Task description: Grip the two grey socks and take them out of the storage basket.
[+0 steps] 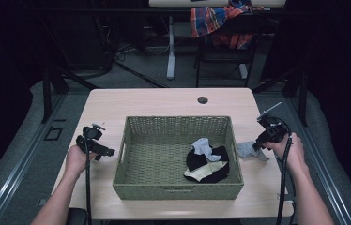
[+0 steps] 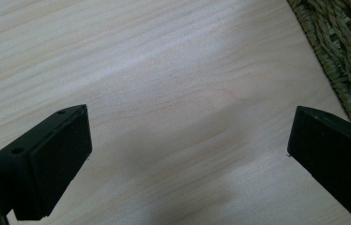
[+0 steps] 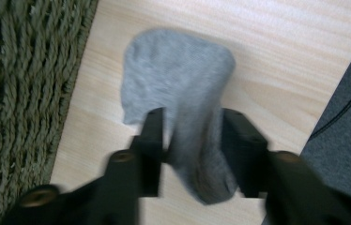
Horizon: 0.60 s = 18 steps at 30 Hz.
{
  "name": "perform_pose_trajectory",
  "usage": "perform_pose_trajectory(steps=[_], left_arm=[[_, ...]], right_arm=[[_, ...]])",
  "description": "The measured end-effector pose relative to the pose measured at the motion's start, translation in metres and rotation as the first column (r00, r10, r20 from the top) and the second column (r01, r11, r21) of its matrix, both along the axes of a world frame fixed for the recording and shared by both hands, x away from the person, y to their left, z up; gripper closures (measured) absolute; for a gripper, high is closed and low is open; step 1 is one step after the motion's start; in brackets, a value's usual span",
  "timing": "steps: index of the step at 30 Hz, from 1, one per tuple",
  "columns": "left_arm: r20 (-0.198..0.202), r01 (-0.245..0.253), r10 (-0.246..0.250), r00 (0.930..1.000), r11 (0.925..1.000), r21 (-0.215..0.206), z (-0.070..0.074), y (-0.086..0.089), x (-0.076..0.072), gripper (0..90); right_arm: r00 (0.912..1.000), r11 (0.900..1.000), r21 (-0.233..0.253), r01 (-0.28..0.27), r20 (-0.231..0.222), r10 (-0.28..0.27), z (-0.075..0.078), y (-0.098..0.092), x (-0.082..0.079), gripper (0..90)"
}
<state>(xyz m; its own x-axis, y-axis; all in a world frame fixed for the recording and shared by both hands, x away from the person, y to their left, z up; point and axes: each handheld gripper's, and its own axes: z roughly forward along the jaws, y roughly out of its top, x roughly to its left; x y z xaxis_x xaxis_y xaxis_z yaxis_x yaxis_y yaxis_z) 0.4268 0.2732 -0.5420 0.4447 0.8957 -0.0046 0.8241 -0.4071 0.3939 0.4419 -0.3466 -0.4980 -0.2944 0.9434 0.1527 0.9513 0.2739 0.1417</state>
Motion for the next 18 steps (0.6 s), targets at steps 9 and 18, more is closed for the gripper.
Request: perform_pose_trajectory(steps=[9,18], left_arm=[[0.002,-0.001,0.001,1.0,1.0,-0.002,0.0,0.0,0.0,0.1],[0.001,0.002,-0.002,1.0,1.0,0.0,-0.001,0.0,0.0,0.1]], right_arm=[[0.9841,0.998,0.041,-0.041,0.174,0.033,0.056,0.012,-0.013,14.8],[0.951,0.985,0.05,-0.166,0.272,0.147,0.093,0.047,-0.028,5.6]])
